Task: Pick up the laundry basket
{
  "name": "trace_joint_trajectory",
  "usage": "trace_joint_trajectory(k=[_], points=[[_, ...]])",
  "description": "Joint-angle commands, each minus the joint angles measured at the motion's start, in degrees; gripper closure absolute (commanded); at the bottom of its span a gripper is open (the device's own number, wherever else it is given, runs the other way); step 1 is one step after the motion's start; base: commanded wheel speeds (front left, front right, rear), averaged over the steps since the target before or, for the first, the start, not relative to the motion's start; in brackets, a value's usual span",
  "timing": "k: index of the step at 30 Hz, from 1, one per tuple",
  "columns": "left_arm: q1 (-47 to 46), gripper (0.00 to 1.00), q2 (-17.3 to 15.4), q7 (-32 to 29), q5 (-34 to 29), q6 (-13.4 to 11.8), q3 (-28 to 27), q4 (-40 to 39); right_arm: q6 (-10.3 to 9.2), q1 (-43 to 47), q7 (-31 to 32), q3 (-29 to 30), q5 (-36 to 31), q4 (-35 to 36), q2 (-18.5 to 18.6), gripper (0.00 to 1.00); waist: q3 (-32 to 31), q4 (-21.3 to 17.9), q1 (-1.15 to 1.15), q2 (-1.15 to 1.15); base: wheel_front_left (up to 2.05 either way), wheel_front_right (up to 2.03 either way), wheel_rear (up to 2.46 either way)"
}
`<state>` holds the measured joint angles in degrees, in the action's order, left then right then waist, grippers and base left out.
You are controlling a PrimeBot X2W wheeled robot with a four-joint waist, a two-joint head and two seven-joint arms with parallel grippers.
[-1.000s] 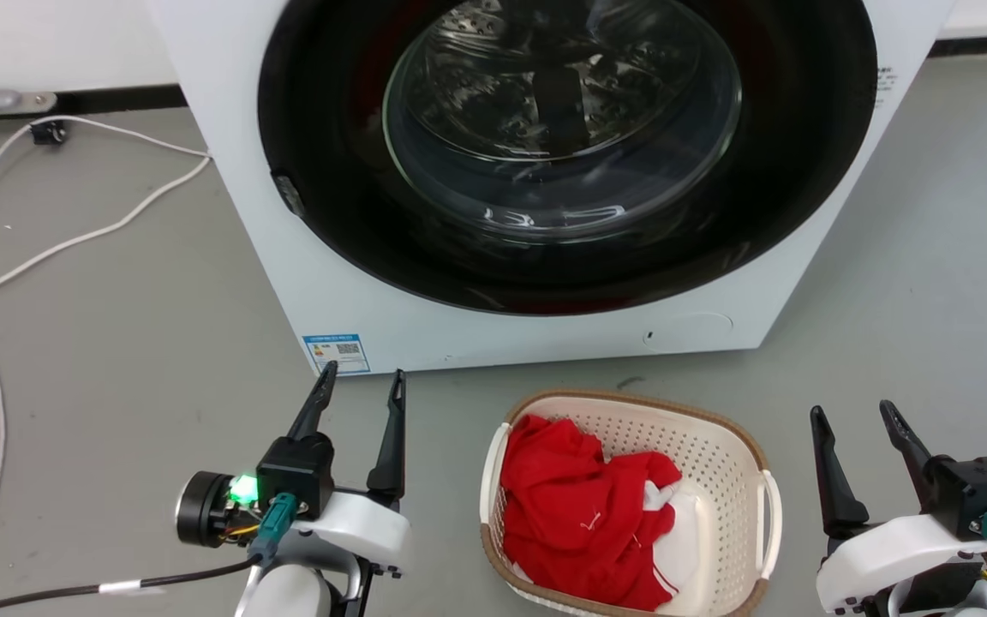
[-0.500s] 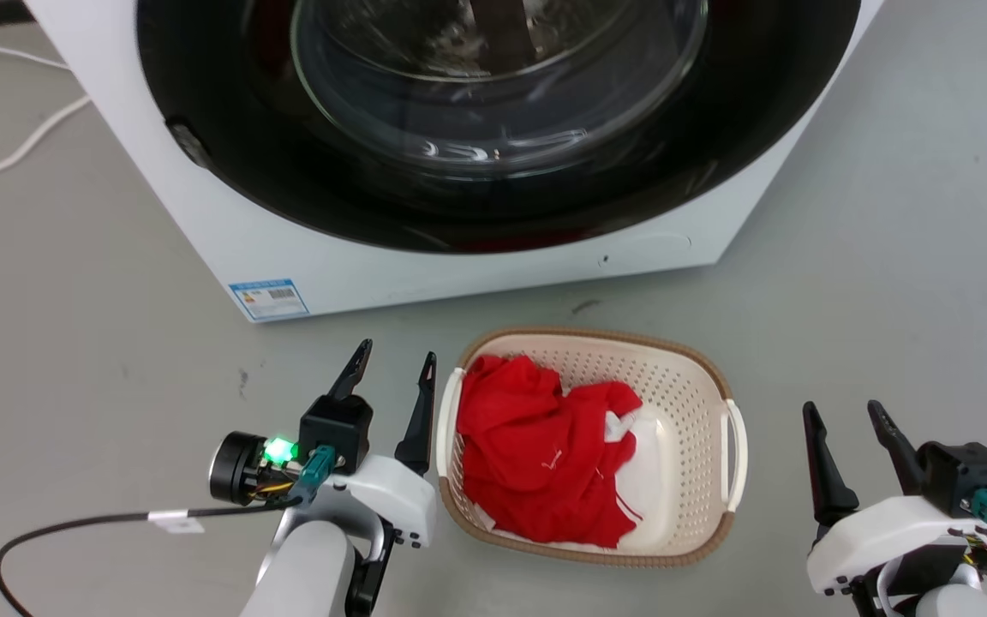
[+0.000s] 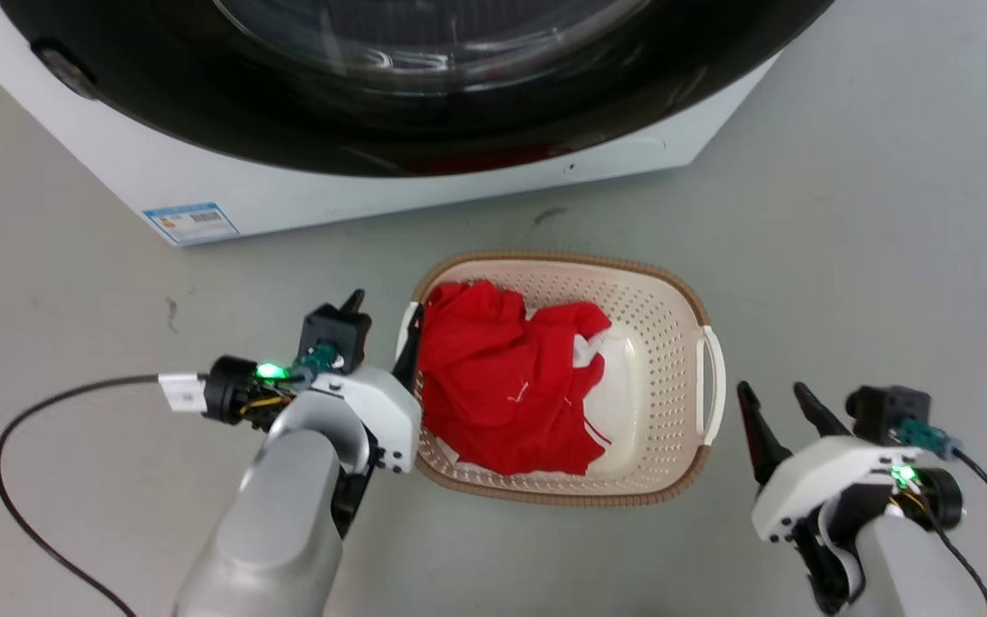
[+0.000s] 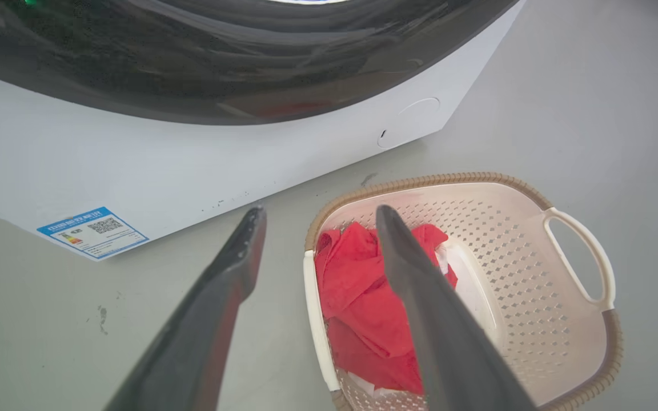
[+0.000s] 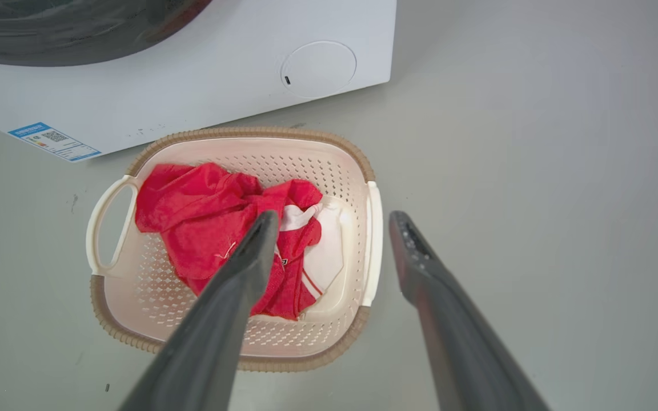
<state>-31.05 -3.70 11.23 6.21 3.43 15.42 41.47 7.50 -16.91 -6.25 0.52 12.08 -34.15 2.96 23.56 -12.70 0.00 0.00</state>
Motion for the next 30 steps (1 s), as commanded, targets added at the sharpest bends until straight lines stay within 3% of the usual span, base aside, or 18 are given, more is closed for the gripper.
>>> trace_joint_trajectory(k=[1, 18, 30], points=[[-2.67, 0.00, -0.61, -1.08, 0.26, 0.58, -0.04, 2.01, -0.02, -2.99, 0.18, -1.18, 1.68, -2.61, -0.14, 0.00, 2.89, -1.36, 0.00, 0.00, 0.00, 0.00, 0.00], [-20.01, 0.00, -2.58, -16.27, 3.18, 3.79, 2.58, 20.90, -0.03, -22.53, 3.31, -9.62, 12.35, -27.22, -0.12, 0.00, 11.75, -4.39, 0.00, 0.00, 0.00, 0.00, 0.00], [-27.69, 0.00, -5.52, -21.34, 4.61, 4.03, 5.03, 27.67, -0.02, -30.05, 5.53, -19.83, 21.99, -31.06, -0.13, 0.00, 18.17, -8.38, 0.00, 0.00, 0.00, 0.00, 0.00]])
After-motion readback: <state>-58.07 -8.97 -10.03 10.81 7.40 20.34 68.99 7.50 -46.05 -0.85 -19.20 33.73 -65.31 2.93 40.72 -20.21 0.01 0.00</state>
